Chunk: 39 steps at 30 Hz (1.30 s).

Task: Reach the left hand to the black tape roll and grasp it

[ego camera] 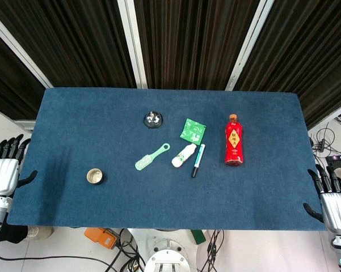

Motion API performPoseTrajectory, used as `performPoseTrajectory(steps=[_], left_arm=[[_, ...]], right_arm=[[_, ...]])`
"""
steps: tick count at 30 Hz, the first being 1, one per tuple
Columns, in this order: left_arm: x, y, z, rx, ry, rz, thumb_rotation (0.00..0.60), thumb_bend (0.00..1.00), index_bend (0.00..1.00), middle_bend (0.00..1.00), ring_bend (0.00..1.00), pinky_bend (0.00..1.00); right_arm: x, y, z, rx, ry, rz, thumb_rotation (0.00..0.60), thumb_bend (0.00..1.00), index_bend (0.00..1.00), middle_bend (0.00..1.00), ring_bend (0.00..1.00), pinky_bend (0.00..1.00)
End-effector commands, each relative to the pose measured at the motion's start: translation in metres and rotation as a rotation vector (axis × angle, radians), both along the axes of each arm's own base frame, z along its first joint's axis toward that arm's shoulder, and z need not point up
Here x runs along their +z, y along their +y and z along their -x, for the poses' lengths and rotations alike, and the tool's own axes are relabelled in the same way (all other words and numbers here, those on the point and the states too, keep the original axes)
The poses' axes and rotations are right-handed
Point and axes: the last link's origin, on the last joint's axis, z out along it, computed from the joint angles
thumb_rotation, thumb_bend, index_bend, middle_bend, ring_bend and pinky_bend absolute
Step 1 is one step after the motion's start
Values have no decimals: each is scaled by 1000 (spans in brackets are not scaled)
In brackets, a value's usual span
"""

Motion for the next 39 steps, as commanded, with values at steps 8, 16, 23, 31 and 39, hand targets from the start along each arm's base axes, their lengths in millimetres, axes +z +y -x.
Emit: performPoseTrajectory(steps=[8,16,23,31,39], left_arm=[[-11,1,-7,-12,-55,50,600,201,105,28,0,33],[-39,-8,-32,-23,-404,206,600,201,101,50,1,33],[-73,-16,-64,-8,-677,440,600,191,72,50,1,38],[-107,-6,-72,-10,-943,464,600,191,72,50,1,39],[-129,-1,-59,-3,-1054,464,600,190,72,50,1,39]], right_arm=[[2,0,3,-13,2,2,600,290,169,116,107,248],[5,1,5,-27,-18,14,600,291,168,116,107,248],[5,2,6,-44,-18,12,600,290,174,116,107,247],[5,1,6,-45,-20,9,600,291,174,116,107,247],[7,1,7,-50,-26,14,600,291,174,117,108,247]])
